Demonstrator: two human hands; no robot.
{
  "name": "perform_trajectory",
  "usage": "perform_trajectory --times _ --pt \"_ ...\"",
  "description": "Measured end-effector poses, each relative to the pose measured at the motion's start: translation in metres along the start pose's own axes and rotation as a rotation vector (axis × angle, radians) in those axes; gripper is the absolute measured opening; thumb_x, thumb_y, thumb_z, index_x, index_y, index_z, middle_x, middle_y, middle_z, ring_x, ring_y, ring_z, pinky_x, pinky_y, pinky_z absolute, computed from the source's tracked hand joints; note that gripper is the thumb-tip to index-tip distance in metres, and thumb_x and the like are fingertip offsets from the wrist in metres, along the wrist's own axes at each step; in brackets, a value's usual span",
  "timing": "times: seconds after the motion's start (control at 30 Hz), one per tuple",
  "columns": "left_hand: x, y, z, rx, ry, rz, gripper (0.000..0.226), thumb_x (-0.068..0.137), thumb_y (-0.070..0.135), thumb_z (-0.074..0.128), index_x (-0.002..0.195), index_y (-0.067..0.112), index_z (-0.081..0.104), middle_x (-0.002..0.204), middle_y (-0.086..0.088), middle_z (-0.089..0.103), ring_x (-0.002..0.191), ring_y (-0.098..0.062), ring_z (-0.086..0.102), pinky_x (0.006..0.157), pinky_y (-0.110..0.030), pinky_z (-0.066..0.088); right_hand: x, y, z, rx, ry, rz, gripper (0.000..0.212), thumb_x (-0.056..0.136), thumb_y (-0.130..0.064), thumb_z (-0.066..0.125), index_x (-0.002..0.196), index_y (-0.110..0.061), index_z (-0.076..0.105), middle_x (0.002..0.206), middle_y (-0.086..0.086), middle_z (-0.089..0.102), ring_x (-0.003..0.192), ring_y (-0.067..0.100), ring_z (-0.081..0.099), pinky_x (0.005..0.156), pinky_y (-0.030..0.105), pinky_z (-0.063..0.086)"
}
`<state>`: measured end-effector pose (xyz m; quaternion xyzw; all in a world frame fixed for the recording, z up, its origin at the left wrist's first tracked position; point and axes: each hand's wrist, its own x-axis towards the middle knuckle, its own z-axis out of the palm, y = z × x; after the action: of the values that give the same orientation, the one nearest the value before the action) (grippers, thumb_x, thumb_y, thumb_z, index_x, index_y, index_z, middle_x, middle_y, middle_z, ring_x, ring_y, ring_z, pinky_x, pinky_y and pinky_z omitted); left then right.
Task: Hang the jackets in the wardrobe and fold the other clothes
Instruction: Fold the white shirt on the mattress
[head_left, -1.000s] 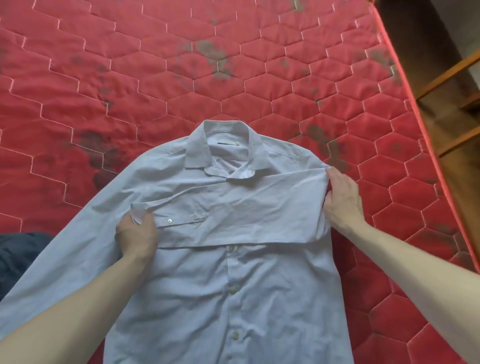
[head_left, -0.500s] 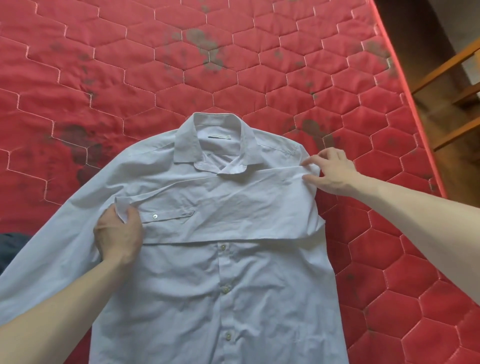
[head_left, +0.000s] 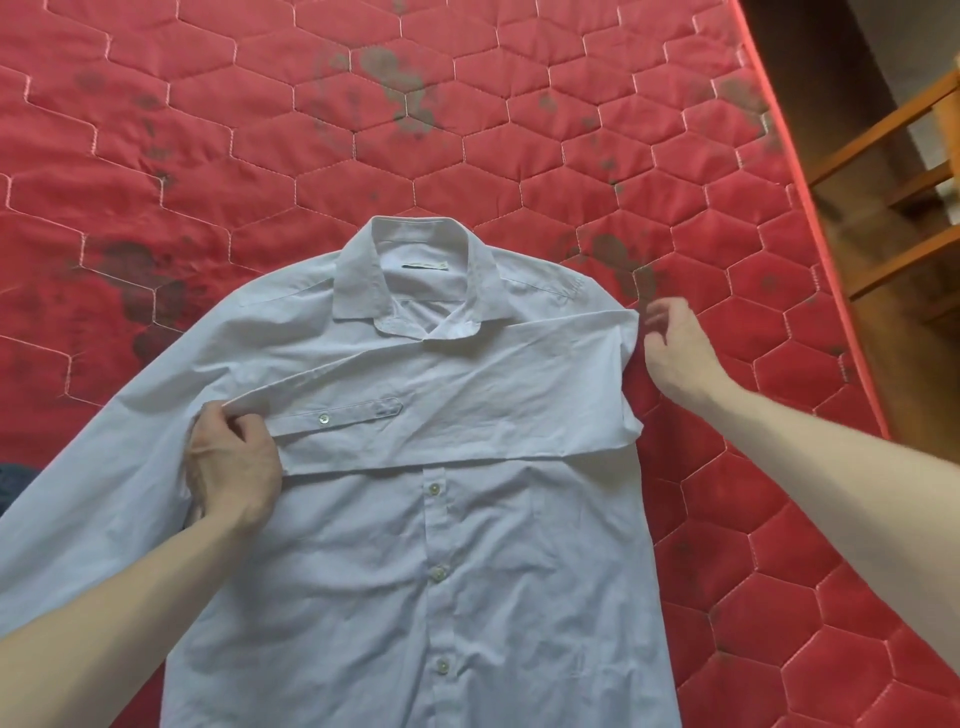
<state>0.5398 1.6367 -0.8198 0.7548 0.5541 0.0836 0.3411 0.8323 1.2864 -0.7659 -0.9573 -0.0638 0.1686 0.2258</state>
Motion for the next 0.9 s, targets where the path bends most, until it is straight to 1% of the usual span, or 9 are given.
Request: perform_trajectory --times 0.13,0.2,0.27,0.37,0.47,0.57,0.7,0.8,0.9 --pt "0.0 0.006 0.001 -0.012 0.014 -0.074 0.024 0.1 0.013 0.043 0.109 -0.002 0.059 0.119 -0.03 0.063 0.111 -0.046 0.057 0.095 -0.048 0.042 -0.075 0.035 0.016 0.026 -0.064 0.011 0.042 0.084 -0.01 0.064 0.123 -0.022 0.053 0.111 -0.003 0.062 0.099 0.021 0.063 0.088 0.038 0.05" --pt "-0.001 0.006 0.002 0.009 -0.008 -0.074 0.026 0.101 0.014 0.045 0.112 -0.004 0.059 0.12 -0.031 0.062 0.112 -0.046 0.057 0.096 -0.048 0.042 -0.104 0.054 0.028 -0.107 -0.113 -0.065 0.058 0.08 -0.019 0.074 0.133 -0.021 0.05 0.116 -0.005 0.057 0.1 0.017 0.059 0.091 0.04 0.05" --pt "-0.001 0.005 0.001 0.016 -0.027 -0.047 0.028 0.1 0.019 0.051 0.116 -0.003 0.058 0.123 -0.029 0.063 0.115 -0.045 0.057 0.098 -0.047 0.042 -0.118 0.062 0.04 -0.147 -0.104 -0.081 0.057 0.083 -0.031 0.076 0.133 -0.02 0.05 0.115 -0.005 0.054 0.101 0.017 0.057 0.09 0.041 0.049" --pt "0.0 0.001 0.0 0.045 -0.056 0.002 0.036 0.101 0.023 0.057 0.125 -0.002 0.058 0.13 -0.027 0.061 0.122 -0.044 0.055 0.103 -0.047 0.041 -0.113 0.053 0.054 -0.145 0.02 -0.015 0.016 0.098 -0.037 0.059 0.095 -0.023 0.052 0.086 -0.005 0.057 0.079 0.027 0.058 0.071 0.043 0.046" --pt "0.004 -0.003 0.0 0.057 -0.057 0.017 0.03 0.104 0.021 0.055 0.121 -0.003 0.058 0.126 -0.03 0.062 0.118 -0.048 0.056 0.1 -0.051 0.042 -0.1 0.048 0.057 -0.221 0.201 0.17 0.035 0.102 -0.032 0.047 0.072 -0.015 0.049 0.064 0.004 0.055 0.067 0.04 0.056 0.063 0.04 0.039" --pt "0.005 -0.003 0.001 0.045 -0.03 -0.014 0.024 0.104 0.018 0.054 0.115 -0.002 0.058 0.121 -0.032 0.063 0.114 -0.049 0.057 0.098 -0.052 0.043 -0.095 0.05 0.058 -0.265 0.185 0.278 0.042 0.103 -0.04 0.046 0.075 -0.012 0.061 0.073 0.014 0.065 0.078 0.043 0.066 0.066 0.039 0.041" --pt "0.002 0.003 0.007 0.035 0.016 -0.041 0.022 0.102 0.018 0.051 0.112 -0.002 0.057 0.12 -0.031 0.062 0.113 -0.047 0.057 0.097 -0.051 0.043 -0.091 0.05 0.049 -0.229 0.238 0.143 0.029 0.096 -0.041 0.047 0.075 -0.022 0.055 0.07 0.0 0.061 0.068 0.032 0.058 0.069 0.038 0.042" --pt "-0.001 0.003 0.011 0.047 0.035 -0.017 0.028 0.102 0.017 0.049 0.117 -0.006 0.054 0.124 -0.032 0.059 0.116 -0.048 0.055 0.099 -0.053 0.042 -0.064 0.038 0.04 -0.145 0.38 0.01 0.014 0.101 -0.025 0.049 0.104 -0.017 0.06 0.1 0.007 0.064 0.091 0.032 0.056 0.08 0.043 0.045" --pt "-0.005 0.004 0.015 0.075 0.056 0.002 0.033 0.1 0.015 0.049 0.123 -0.009 0.05 0.127 -0.034 0.055 0.118 -0.05 0.053 0.101 -0.055 0.04 -0.02 0.015 0.032 -0.199 0.285 -0.183 0.033 0.102 -0.02 0.05 0.134 -0.019 0.061 0.13 0.008 0.058 0.119 0.033 0.049 0.1 0.047 0.041"
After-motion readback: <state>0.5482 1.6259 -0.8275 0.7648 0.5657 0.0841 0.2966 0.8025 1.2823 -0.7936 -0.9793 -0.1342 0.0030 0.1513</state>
